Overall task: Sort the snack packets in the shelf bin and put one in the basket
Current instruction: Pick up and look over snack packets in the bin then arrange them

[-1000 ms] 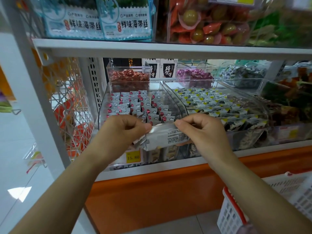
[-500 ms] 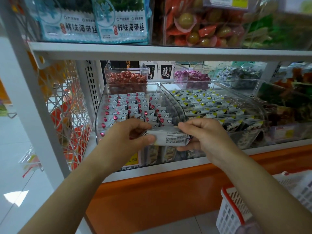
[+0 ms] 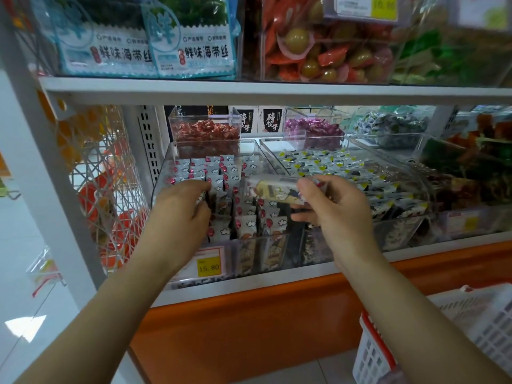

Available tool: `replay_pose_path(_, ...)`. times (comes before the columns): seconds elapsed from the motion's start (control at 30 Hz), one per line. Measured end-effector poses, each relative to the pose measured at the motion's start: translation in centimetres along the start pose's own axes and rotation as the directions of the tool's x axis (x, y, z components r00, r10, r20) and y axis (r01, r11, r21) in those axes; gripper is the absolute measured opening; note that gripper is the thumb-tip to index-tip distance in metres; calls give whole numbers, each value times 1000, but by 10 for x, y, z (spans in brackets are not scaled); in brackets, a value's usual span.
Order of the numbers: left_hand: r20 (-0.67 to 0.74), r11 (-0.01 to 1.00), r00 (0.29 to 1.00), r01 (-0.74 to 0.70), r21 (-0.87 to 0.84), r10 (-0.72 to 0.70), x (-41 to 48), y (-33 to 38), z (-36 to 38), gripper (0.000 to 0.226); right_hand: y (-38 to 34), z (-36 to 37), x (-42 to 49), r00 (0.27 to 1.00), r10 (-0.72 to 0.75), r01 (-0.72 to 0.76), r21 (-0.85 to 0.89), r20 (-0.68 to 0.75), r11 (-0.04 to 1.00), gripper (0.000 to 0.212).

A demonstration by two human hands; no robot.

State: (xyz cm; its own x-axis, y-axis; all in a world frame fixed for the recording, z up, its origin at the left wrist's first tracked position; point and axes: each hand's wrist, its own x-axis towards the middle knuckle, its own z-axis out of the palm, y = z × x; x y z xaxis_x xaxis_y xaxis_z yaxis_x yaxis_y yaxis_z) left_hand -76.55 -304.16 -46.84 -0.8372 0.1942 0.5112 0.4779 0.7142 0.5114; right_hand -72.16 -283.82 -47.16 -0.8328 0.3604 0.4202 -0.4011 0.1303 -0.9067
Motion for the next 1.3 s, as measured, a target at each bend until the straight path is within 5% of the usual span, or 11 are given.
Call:
replay_pose_path(0.23, 422, 918, 905, -125, 376, -49, 32, -9, 25, 50, 7, 7, 3, 997, 62, -62, 22, -33, 998, 17)
replay_pose_path(0.37, 510, 858, 855, -186, 478, -99, 41, -13, 33, 54, 8, 11, 3, 998, 56, -55, 8, -19, 998, 28)
replay_pose_path(0.63, 412, 862, 908, -151, 484, -72, 23, -9, 20, 52, 7, 13, 4, 998, 40, -40, 0, -45, 999, 25)
replay_pose_path(0.73, 361, 861, 932, -152, 486, -39, 13, -9, 16, 60, 2, 18, 9, 997, -71, 67, -77, -39, 995, 19)
replay_pose_path(0.93, 300, 865, 954, -166, 474, 18, -3, -11, 15, 84, -3, 58, 47, 942, -260, 327, -408, 213, 852, 18)
replay_pose_path(1.17, 152, 959, 987, -97, 267, 57, -1, -14, 7, 63, 10, 106, 72, 811, 55, 454, -686, 582, 568, 29)
replay_pose_path(1.3, 239, 957, 971, -48, 287, -24, -1, -19, 8, 53, 8, 114, 81, 723, 234, 472, -712, 650, 520, 29)
